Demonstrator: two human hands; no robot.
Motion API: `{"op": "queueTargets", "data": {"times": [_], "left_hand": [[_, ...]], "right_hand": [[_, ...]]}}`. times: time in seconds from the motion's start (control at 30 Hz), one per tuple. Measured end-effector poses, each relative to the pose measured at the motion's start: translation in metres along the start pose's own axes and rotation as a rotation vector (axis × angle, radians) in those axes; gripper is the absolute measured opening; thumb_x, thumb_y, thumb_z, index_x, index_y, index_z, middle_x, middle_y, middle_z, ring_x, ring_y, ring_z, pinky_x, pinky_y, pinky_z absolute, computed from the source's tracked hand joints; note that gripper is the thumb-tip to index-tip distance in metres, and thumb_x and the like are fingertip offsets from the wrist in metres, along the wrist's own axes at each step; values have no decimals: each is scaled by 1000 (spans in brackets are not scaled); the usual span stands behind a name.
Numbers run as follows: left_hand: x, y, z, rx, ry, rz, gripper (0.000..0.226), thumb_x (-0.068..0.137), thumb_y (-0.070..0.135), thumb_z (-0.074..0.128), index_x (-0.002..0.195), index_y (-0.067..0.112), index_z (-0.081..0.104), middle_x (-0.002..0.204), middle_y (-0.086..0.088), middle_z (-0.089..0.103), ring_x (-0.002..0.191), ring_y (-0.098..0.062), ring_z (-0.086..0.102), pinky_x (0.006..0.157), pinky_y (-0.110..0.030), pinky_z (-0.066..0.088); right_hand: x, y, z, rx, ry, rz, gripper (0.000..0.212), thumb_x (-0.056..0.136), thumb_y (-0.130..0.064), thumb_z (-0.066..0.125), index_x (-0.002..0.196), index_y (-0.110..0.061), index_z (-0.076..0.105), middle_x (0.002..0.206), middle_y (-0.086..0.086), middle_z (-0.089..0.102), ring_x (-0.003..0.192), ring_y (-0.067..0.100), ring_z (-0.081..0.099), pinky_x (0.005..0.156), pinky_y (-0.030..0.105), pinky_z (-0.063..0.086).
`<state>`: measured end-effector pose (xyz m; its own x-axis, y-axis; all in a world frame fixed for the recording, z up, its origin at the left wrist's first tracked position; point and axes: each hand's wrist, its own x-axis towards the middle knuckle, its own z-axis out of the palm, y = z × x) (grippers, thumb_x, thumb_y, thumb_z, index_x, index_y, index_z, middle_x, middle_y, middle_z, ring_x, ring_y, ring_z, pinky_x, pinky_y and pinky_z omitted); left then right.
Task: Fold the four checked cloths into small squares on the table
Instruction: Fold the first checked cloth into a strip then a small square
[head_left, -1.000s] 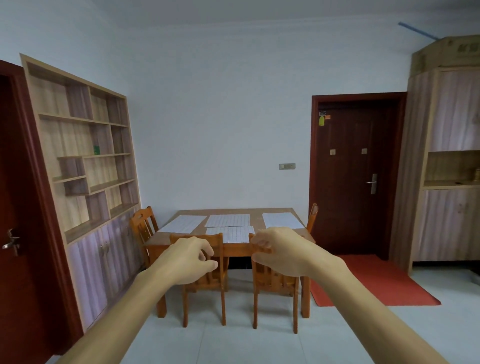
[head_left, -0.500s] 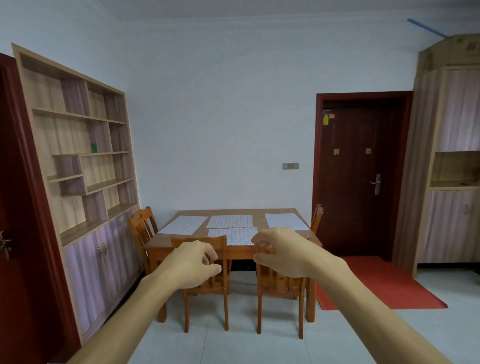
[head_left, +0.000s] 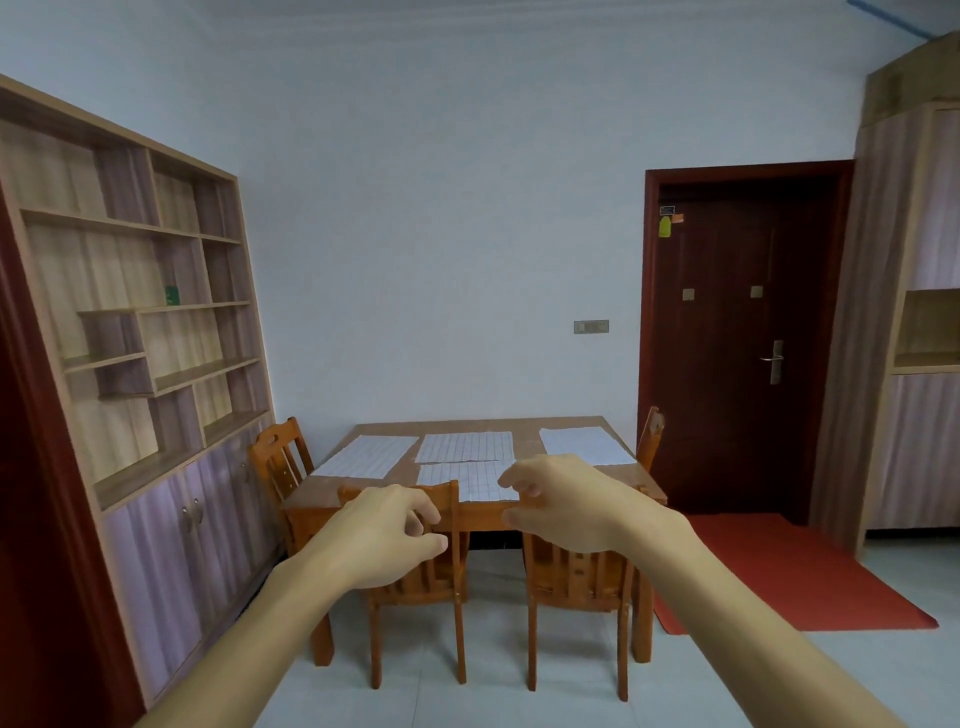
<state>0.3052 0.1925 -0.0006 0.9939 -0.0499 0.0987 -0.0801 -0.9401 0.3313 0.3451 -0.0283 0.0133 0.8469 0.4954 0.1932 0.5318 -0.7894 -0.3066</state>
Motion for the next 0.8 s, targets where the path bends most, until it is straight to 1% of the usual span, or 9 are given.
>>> {"op": "queueTargets", "data": {"times": [0.13, 0.23, 0.33, 0.43, 0.6, 0.7, 0.8], "left_hand": [[60, -4, -6, 18, 21, -7, 35, 92, 50, 62, 125, 37, 60, 119, 12, 65, 103, -5, 61, 93, -31, 54], [100, -4, -7, 35, 15, -11, 36, 94, 48, 60, 127, 35, 58, 122, 10, 64, 105, -7, 60, 93, -30, 53], [136, -11, -6, 16, 9, -23, 35, 93, 48, 61, 126, 35, 59, 123, 9, 64, 106, -7, 60, 94, -31, 53], [178, -28, -6, -11, 8, -44, 35, 92, 50, 62, 124, 36, 60, 123, 10, 64, 104, -6, 60, 94, -31, 53], [248, -59, 0, -13, 6, -56, 36, 92, 49, 63, 125, 35, 60, 121, 11, 64, 106, -7, 60, 93, -28, 52], [294, -82, 9, -31, -4, -61, 36, 90, 51, 64, 122, 36, 62, 116, 13, 64, 103, -6, 60, 94, -30, 53], [342, -109, 15, -43, -9, -53, 33, 90, 51, 64, 120, 37, 62, 113, 15, 63, 101, -5, 60, 90, -26, 51]], "right_hand": [[57, 25, 0, 12, 16, 7, 49, 95, -38, 58, 141, -25, 47, 140, -4, 53, 125, 16, 52, 104, 34, 45], [93, 45, -4, 5, 24, 3, 50, 95, -40, 58, 141, -25, 47, 140, -5, 53, 126, 14, 50, 104, 32, 44], [125, 63, -7, 7, 21, 2, 51, 95, -40, 58, 142, -25, 47, 140, -5, 53, 127, 14, 50, 105, 33, 43], [166, 81, -7, 14, 25, -6, 50, 95, -39, 58, 141, -24, 48, 138, -4, 55, 123, 13, 53, 103, 32, 45], [229, 106, 9, 60, 27, -6, 50, 94, -42, 58, 140, -25, 50, 136, -7, 56, 114, 7, 57, 97, 29, 49], [273, 120, 26, 71, 20, -9, 49, 94, -41, 58, 140, -24, 49, 136, -6, 56, 114, 6, 56, 97, 26, 48], [321, 131, 44, 68, 10, 0, 49, 96, -39, 58, 141, -24, 48, 137, -6, 56, 117, 8, 55, 97, 26, 47]]}}
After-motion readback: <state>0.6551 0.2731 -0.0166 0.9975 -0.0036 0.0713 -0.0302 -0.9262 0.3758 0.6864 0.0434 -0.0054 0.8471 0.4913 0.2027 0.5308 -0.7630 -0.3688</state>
